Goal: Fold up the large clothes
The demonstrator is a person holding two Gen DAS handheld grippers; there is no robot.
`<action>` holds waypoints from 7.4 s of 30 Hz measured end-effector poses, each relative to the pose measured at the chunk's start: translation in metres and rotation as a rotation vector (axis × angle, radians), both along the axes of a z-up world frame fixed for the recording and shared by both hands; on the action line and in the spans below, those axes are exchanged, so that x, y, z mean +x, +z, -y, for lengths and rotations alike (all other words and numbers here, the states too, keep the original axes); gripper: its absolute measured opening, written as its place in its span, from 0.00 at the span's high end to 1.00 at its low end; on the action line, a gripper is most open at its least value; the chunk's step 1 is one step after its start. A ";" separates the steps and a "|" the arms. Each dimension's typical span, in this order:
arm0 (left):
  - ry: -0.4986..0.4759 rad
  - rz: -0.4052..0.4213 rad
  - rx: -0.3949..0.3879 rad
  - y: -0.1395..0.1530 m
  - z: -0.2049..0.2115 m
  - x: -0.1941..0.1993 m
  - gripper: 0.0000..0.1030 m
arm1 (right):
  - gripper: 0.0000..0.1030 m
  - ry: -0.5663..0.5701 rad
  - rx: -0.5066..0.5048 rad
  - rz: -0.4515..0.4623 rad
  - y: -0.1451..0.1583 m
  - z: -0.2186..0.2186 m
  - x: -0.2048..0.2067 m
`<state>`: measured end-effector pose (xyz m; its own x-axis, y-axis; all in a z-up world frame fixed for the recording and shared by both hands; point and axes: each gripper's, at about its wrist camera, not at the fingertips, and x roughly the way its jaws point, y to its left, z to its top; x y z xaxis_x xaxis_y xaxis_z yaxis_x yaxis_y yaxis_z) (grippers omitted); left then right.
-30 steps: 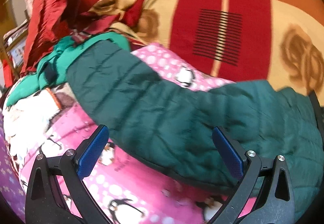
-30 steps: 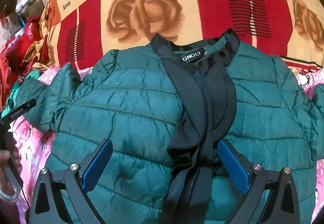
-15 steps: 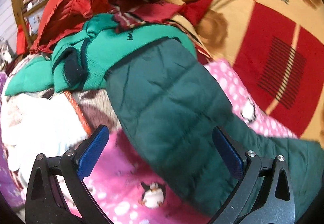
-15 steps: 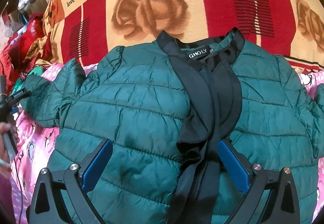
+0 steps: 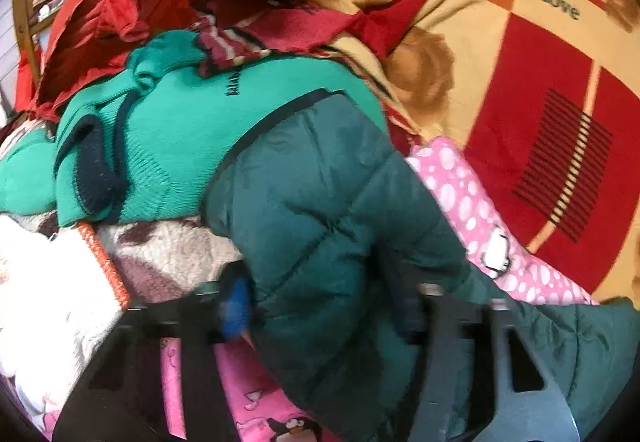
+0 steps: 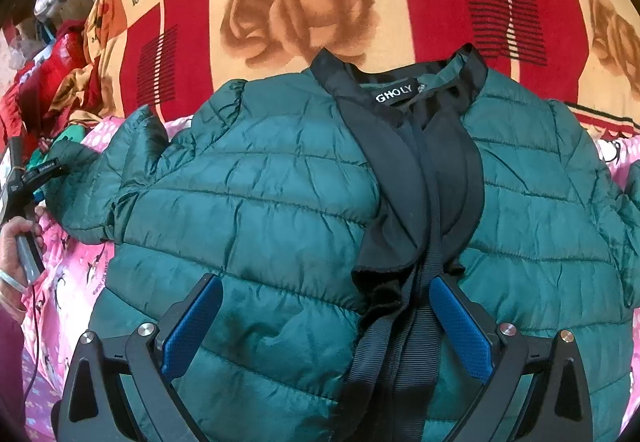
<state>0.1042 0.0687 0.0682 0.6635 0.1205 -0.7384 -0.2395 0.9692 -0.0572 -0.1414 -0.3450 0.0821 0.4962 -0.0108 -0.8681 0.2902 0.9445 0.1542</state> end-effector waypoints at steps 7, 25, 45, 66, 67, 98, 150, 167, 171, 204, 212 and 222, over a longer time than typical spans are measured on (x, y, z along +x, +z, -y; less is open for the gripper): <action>-0.088 0.038 0.070 0.026 0.041 -0.025 0.84 | 0.00 -0.006 0.006 0.003 0.002 0.002 -0.005; -0.385 0.104 0.057 0.085 0.145 -0.132 0.86 | 0.00 -0.048 0.005 0.049 0.030 0.010 -0.039; -0.525 0.071 0.056 0.087 0.226 -0.185 0.86 | 0.00 -0.133 -0.014 0.025 0.029 0.048 -0.082; -0.662 0.103 0.065 0.101 0.298 -0.231 0.86 | 0.00 -0.221 -0.022 -0.016 0.022 0.074 -0.126; -0.673 0.104 0.063 0.102 0.303 -0.234 0.86 | 0.00 -0.222 -0.027 -0.015 0.023 0.075 -0.128; -0.937 -0.001 0.045 0.059 0.459 -0.276 0.86 | 0.00 -0.371 0.024 0.004 0.027 0.138 -0.176; -0.546 -0.022 0.046 0.035 0.242 -0.177 0.32 | 0.06 -0.308 0.222 0.007 0.013 0.121 -0.094; -0.549 -0.069 0.058 0.006 0.256 -0.162 0.32 | 0.72 -0.204 0.005 0.112 0.035 0.111 -0.075; -0.554 -0.077 0.051 0.002 0.257 -0.160 0.32 | 0.76 -0.215 -0.041 0.124 0.041 0.121 -0.072; -0.549 -0.121 0.031 -0.006 0.295 -0.137 0.32 | 0.46 -0.142 -0.043 0.019 0.017 0.136 -0.014; -0.536 -0.116 -0.007 -0.020 0.293 -0.135 0.24 | 0.46 -0.186 0.009 0.003 -0.014 0.159 -0.015; -0.530 -0.105 -0.003 -0.022 0.292 -0.138 0.23 | 0.46 -0.185 -0.087 -0.020 0.000 0.146 -0.057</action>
